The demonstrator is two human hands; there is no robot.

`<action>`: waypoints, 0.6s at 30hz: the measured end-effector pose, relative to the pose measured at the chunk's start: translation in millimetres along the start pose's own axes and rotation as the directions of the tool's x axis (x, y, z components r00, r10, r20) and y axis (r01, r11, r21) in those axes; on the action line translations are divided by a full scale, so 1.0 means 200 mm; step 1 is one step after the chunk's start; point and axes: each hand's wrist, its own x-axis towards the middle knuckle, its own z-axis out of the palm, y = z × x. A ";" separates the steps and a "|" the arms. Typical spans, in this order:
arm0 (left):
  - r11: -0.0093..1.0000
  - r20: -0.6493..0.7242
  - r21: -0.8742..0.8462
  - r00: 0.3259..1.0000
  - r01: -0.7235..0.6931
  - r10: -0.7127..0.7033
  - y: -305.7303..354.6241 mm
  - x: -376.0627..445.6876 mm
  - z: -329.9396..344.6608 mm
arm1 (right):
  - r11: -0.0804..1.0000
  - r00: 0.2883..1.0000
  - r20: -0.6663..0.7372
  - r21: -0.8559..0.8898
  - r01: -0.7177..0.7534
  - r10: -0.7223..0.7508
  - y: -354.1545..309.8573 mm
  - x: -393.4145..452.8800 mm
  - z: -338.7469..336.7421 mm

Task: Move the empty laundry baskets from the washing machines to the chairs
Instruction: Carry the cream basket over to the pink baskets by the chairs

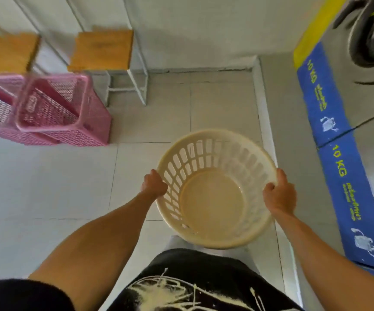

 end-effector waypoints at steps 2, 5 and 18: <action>0.996 -0.052 -0.069 0.997 0.062 -0.065 -0.09 0.05 -0.17 | 0.995 0.993 0.073 -0.027 0.091 -0.089 -0.21 0.02 0.06; 0.972 -0.113 -0.202 0.983 0.119 -0.143 -0.22 0.13 -0.37 | 0.976 0.964 0.161 -0.030 0.217 -0.210 -0.50 0.07 0.15; 0.855 -0.106 -0.428 0.923 0.293 -0.370 -0.43 0.62 -0.91 | 0.897 0.870 0.317 -0.108 0.429 -0.378 -1.47 0.43 0.61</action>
